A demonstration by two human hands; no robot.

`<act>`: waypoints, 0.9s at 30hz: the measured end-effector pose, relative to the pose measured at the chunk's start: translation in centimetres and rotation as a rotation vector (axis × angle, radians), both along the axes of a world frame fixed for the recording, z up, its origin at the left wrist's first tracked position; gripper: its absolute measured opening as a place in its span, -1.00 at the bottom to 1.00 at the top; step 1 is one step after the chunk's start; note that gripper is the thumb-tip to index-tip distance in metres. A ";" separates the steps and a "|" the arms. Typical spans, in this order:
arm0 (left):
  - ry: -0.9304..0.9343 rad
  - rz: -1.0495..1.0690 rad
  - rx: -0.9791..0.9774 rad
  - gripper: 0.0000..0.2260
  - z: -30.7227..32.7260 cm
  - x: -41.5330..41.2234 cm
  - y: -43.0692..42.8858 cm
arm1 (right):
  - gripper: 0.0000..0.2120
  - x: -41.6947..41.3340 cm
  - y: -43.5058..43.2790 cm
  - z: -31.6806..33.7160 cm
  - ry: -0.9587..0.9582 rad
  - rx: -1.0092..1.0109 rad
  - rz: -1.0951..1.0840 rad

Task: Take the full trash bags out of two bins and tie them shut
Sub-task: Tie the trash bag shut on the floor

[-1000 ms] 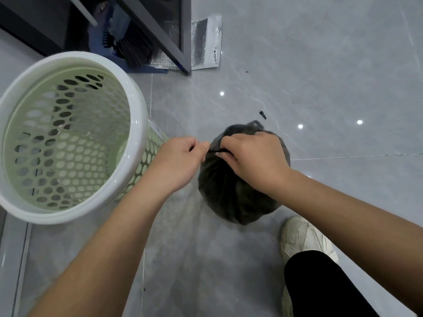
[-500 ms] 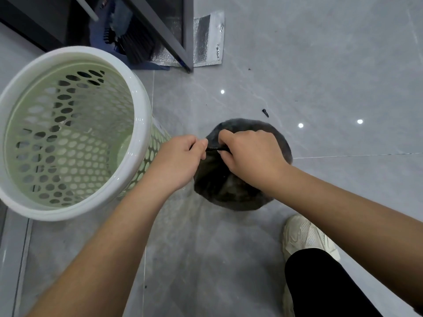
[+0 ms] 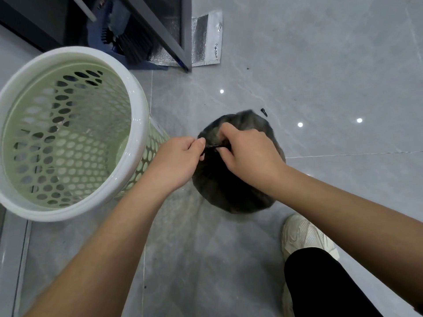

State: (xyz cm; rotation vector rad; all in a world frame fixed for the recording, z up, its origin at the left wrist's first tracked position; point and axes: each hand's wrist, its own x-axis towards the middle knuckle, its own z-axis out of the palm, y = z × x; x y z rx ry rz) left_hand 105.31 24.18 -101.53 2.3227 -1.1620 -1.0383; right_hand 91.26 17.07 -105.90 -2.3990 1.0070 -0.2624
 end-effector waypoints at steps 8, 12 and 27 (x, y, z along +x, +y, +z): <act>0.015 0.015 0.005 -0.63 -0.4 0.3 0.1 | -0.80 -1.1 -0.6 -0.9 0.017 -0.217 0.283; 0.006 -0.007 -0.023 -0.64 -0.3 0.0 0.0 | -0.81 -0.7 -1.0 -0.7 0.044 -0.055 0.249; 0.046 0.027 -0.054 -0.64 -0.4 0.9 0.0 | -0.87 0.0 -1.0 -1.1 -0.046 -0.055 0.161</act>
